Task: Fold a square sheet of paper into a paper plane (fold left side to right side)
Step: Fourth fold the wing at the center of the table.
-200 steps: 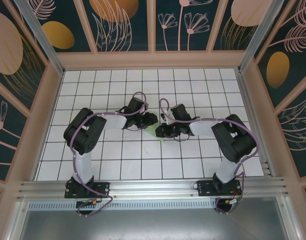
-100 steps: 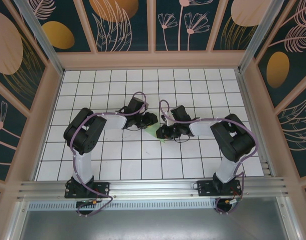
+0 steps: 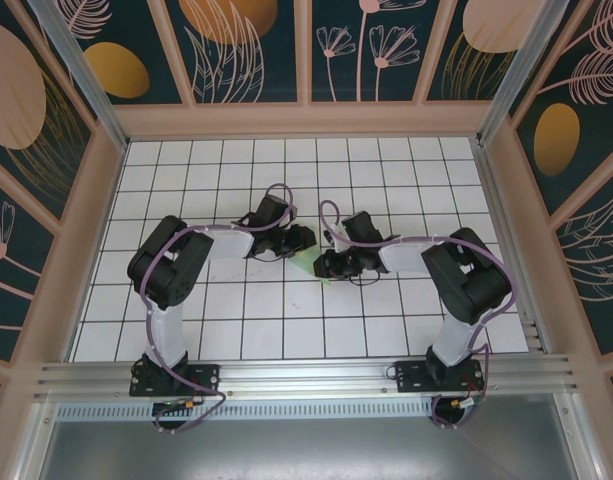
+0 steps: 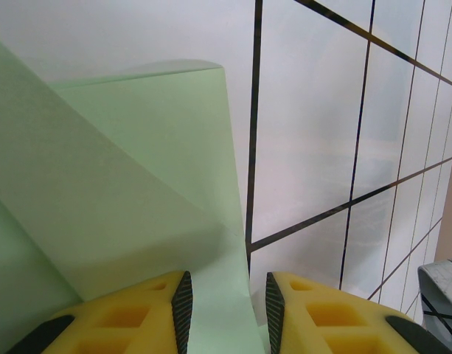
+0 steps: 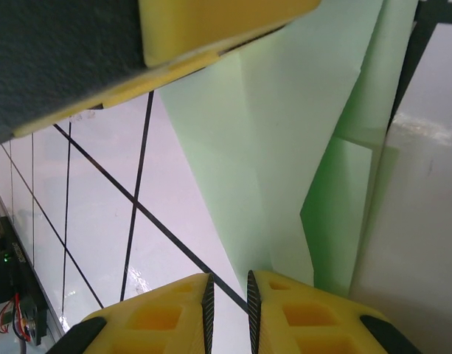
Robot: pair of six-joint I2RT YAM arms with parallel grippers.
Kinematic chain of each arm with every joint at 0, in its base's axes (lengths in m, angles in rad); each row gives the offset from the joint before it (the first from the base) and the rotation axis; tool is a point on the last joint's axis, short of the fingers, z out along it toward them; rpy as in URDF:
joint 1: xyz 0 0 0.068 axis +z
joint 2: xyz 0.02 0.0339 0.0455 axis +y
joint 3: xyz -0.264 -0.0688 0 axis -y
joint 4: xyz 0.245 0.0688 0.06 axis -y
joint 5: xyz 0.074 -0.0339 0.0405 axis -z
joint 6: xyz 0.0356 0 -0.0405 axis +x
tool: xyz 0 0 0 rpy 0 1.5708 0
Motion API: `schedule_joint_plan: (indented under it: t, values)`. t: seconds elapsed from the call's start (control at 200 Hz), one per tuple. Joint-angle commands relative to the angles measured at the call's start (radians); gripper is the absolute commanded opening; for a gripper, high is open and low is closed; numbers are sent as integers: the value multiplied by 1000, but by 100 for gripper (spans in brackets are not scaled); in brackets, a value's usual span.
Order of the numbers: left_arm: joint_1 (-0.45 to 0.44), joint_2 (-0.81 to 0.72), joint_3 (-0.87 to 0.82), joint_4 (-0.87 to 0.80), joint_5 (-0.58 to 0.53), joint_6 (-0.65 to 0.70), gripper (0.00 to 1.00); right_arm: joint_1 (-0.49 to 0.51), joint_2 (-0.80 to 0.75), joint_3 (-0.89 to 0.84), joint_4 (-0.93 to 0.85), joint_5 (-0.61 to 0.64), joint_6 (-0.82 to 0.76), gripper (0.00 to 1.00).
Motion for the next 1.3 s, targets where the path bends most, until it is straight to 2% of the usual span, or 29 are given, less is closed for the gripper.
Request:
schedule_joint_plan:
  t: [0.0, 1.296]
  values:
    - [-5, 45, -15, -53, -49, 16, 35, 3, 20, -27, -53, 11, -21, 23]
    - [-4, 74, 0, -86, -83, 30, 35, -4, -110, -175, -184, 36, -12, 18]
